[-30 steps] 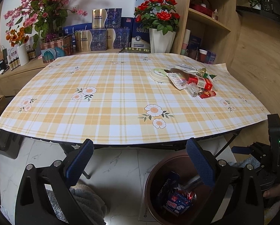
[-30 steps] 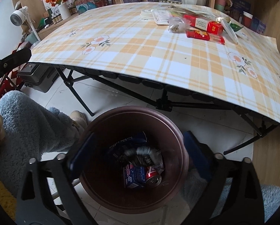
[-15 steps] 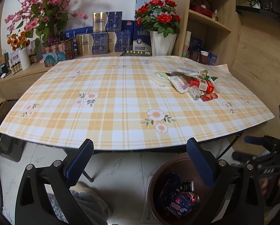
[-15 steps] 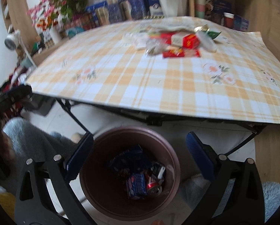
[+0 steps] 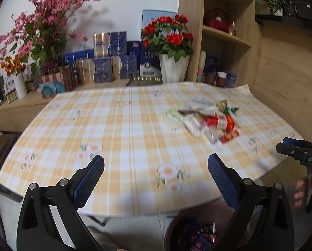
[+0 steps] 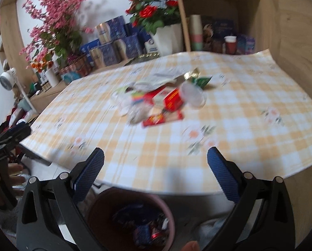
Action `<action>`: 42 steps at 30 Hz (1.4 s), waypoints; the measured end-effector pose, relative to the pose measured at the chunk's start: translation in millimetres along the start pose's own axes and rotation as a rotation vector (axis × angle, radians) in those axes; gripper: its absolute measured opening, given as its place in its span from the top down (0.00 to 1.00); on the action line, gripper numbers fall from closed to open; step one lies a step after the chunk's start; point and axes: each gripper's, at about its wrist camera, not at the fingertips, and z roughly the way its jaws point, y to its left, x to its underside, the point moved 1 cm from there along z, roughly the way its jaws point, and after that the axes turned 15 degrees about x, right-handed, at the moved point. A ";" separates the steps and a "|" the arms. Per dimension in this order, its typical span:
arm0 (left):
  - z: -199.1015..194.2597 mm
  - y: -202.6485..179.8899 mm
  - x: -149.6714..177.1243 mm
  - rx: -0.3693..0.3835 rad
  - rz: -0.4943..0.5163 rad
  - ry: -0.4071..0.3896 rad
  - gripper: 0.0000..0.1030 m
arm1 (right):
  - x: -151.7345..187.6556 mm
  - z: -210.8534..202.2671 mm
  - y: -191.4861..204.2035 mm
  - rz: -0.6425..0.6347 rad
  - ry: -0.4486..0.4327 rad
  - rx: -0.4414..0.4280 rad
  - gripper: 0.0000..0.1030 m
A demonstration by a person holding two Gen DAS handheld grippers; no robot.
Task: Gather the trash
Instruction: 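Grasp the green-gold tea bag with the right gripper while the left grasps white packaging, then carry the tea bag to the bin with the right gripper while the left drops its item in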
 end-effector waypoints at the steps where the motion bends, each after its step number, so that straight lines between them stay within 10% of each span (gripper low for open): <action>1: 2.3 0.9 -7.7 0.000 0.005 -0.007 0.06 | -7.8 4.8 -5.4 -0.004 -0.003 0.017 0.06; 17: 87.8 21.6 -66.7 0.079 -0.086 0.091 0.06 | -127.3 134.0 -51.6 -0.134 0.065 0.115 0.07; 23: 127.6 9.7 -88.6 0.132 -0.002 0.118 0.07 | -153.1 198.5 -45.6 -0.173 0.135 0.092 0.30; 31: 196.3 6.4 -119.4 0.255 0.018 0.212 0.28 | -155.3 254.1 -33.1 -0.205 0.267 0.090 0.45; 34: 226.9 -10.4 -128.2 0.301 0.113 0.270 0.35 | -152.7 262.6 -34.6 -0.193 0.293 0.075 0.64; 42: 289.5 -52.4 -128.0 0.428 0.313 0.415 0.54 | -161.3 223.7 -58.7 -0.092 0.143 0.055 0.68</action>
